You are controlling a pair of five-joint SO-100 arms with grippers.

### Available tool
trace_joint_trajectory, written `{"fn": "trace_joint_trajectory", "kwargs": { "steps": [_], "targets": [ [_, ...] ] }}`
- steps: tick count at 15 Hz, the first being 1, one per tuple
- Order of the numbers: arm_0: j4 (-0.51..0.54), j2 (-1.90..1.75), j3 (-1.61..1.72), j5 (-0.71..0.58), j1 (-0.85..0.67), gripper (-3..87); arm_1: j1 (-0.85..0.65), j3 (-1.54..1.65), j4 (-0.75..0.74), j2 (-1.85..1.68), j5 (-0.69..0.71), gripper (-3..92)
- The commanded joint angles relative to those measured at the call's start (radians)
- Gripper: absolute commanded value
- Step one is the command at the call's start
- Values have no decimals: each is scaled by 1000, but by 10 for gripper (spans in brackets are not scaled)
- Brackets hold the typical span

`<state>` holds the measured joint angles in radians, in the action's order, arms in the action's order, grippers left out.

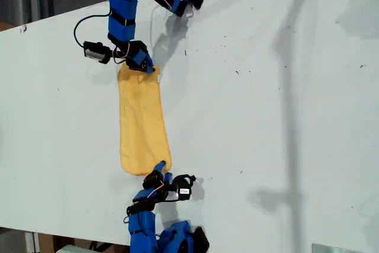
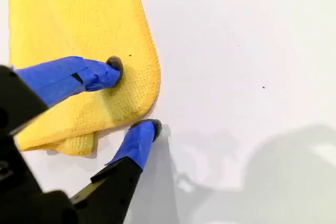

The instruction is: Grasp corners of a square towel and fold twice.

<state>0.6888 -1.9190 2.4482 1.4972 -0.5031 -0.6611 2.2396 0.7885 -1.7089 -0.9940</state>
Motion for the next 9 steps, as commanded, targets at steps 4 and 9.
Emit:
{"fn": "trace_joint_trajectory", "kwargs": {
  "steps": [4,9],
  "targets": [
    [37,87,-123,-15,-63,-12,15,-32,-3,-41,17,-1],
    [51,97,-143,-49,-49,120,18,-29,-3,-48,17,-1]
  ]
}}
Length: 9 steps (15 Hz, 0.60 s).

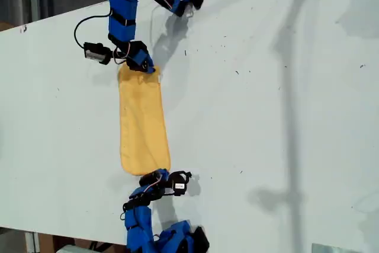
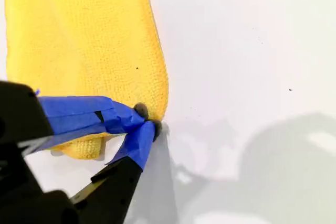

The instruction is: Grasp corners of a square towel and fold twice.

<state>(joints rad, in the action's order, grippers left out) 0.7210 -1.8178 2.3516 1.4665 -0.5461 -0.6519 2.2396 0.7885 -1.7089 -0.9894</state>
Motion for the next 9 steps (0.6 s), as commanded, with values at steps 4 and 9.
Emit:
{"fn": "trace_joint_trajectory", "kwargs": {
  "steps": [4,9],
  "targets": [
    [69,-37,-14,-8,20,239,9,-28,-5,-48,14,-1],
    [57,-9,-11,52,-29,147,17,-28,-6,-52,15,-1]
  ]
}}
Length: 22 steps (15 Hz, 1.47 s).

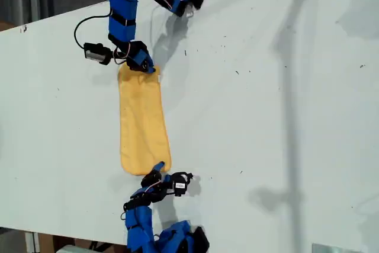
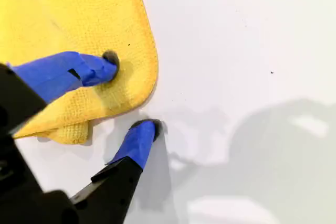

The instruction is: Grasp corners of a square towel and fold twice.

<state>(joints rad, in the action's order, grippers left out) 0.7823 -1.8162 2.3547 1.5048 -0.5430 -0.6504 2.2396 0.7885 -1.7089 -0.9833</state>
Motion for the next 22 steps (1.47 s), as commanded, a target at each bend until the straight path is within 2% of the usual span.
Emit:
{"fn": "trace_joint_trajectory", "kwargs": {
  "steps": [1,5,6,8,13,16,18,20,22],
  "targets": [
    [-5,11,-32,21,-54,145,18,-28,-6,-54,11,-1],
    [17,103,-115,58,-69,170,23,-21,-6,-63,14,-1],
    [18,103,-114,67,-69,148,25,-21,-8,-63,14,-1],
    [18,109,-110,81,-80,-1,25,-21,-9,-63,15,-1],
    [35,107,-143,31,-29,-5,44,5,-6,-126,11,-1],
    [215,152,-350,-74,20,-5,8,49,48,-308,18,-1],
    [431,160,-600,-150,40,-5,-21,17,117,-405,38,-1],
    [555,164,-815,-276,-21,-5,-64,-77,169,-426,75,-1],
    [618,170,-951,-396,-146,-5,-110,-153,132,-437,141,-1]
  ]
}}
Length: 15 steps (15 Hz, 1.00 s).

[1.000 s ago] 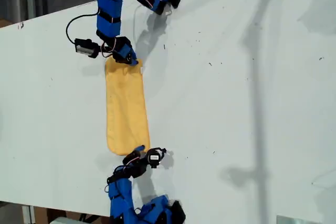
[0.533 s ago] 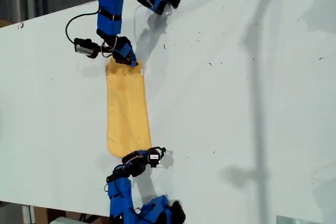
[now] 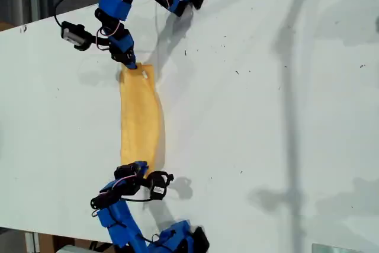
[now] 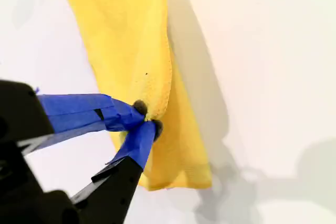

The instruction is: Grasp corners of a square towel and fold twice.

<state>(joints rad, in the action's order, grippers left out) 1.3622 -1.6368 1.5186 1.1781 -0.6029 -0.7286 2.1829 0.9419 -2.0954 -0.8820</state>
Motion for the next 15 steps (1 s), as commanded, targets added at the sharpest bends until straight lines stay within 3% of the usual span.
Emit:
{"fn": "trace_joint_trajectory", "kwargs": {
  "steps": [1,6,9,12,15],
  "targets": [
    [34,-2,-158,-123,-164,-5,-72,-124,-71,-43,69,-1],
    [-54,302,-506,-298,-485,-5,-212,-468,-190,336,118,-1],
    [-106,522,-709,-339,-609,-5,-255,-804,-106,644,160,-1],
    [-72,523,-661,-368,-614,-5,-264,-827,-71,738,172,-1],
    [44,460,-627,-383,-523,-5,-222,-741,15,664,172,-1]
  ]
}}
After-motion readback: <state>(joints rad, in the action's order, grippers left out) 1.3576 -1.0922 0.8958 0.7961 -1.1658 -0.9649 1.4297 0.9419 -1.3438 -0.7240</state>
